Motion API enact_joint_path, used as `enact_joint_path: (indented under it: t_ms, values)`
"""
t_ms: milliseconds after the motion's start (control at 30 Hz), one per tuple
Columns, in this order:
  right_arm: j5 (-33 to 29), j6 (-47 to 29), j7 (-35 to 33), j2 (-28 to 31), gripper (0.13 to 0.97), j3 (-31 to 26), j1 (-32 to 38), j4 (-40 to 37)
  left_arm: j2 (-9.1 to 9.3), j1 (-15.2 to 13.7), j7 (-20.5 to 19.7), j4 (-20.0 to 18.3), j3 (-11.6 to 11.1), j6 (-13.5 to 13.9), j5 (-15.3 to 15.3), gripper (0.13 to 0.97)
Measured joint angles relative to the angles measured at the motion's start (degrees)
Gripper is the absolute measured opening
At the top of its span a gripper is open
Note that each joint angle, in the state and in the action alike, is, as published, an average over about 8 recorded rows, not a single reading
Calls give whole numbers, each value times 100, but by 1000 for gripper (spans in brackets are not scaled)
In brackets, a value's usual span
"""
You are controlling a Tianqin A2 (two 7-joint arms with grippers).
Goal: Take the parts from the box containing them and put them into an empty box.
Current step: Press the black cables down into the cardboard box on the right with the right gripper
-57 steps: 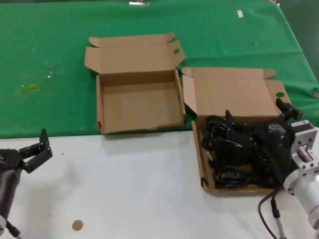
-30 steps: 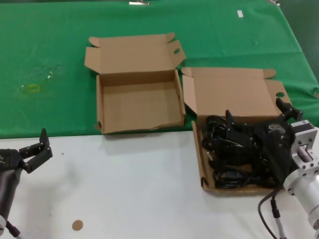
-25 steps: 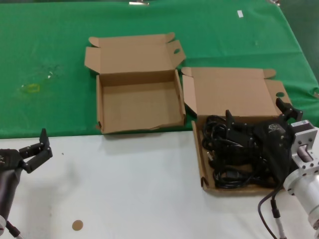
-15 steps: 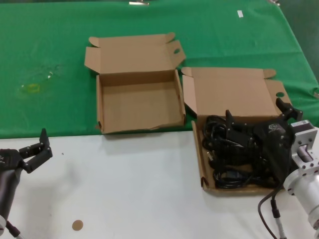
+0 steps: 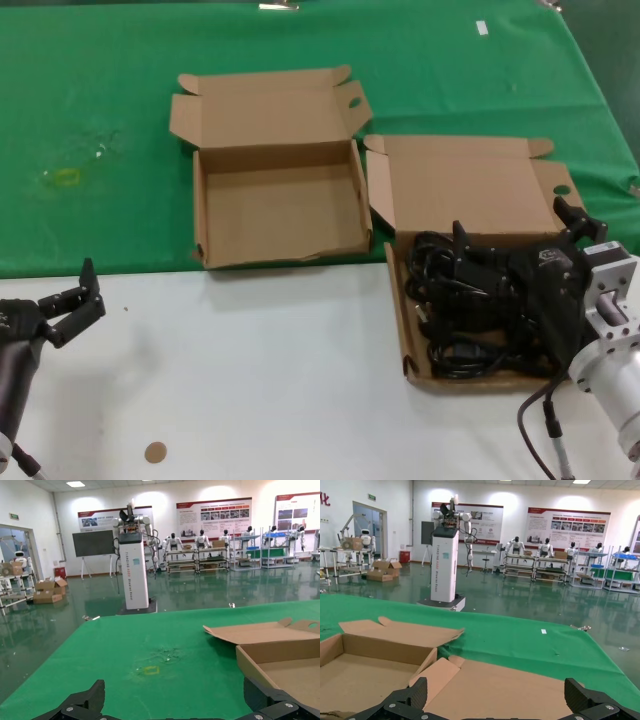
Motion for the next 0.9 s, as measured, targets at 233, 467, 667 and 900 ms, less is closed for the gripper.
enact_joint_path:
  t_ms: [233,467,667,900]
  values:
    - [0,0,0,0,966,0,0,0,0,0,0,0,0,0,0,966]
    - [0,0,0,0,966,0,0,0,0,0,0,0,0,0,0,966]
    - [0,0,0,0,966,0,0,0,0,0,0,0,0,0,0,955]
    - [0,0,0,0,966,0,0,0,0,0,0,0,0,0,0,924]
